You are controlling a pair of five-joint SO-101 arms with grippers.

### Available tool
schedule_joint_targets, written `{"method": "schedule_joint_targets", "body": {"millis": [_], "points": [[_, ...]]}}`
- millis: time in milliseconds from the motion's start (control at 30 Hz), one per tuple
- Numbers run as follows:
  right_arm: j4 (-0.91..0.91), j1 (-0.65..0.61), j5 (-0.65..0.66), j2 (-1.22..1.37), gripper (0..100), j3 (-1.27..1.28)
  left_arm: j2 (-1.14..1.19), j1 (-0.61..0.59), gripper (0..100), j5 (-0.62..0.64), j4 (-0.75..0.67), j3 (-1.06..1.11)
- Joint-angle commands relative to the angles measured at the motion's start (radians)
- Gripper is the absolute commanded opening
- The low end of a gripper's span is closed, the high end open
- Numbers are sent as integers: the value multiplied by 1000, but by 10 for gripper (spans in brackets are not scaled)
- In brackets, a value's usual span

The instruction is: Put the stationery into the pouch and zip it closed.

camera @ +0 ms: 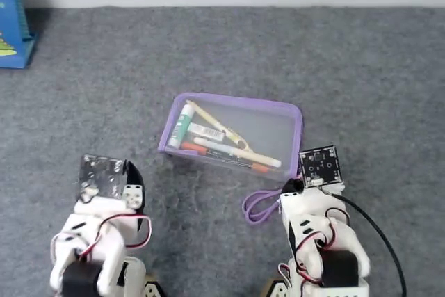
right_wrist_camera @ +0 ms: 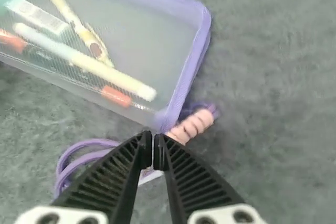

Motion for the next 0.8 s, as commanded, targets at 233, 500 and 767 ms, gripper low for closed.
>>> {"method": "schedule_joint_targets", "body": {"millis": [233, 500, 767], "points": [[-19, 8, -114, -7, 9, 123, -9, -8, 13, -11, -285, 344], [-54, 16, -114, -7, 10, 247, -9, -8, 13, -11, -196, 341], [19, 18, -114, -5, 9, 247, -9, -8, 13, -11, -40, 341]]}}
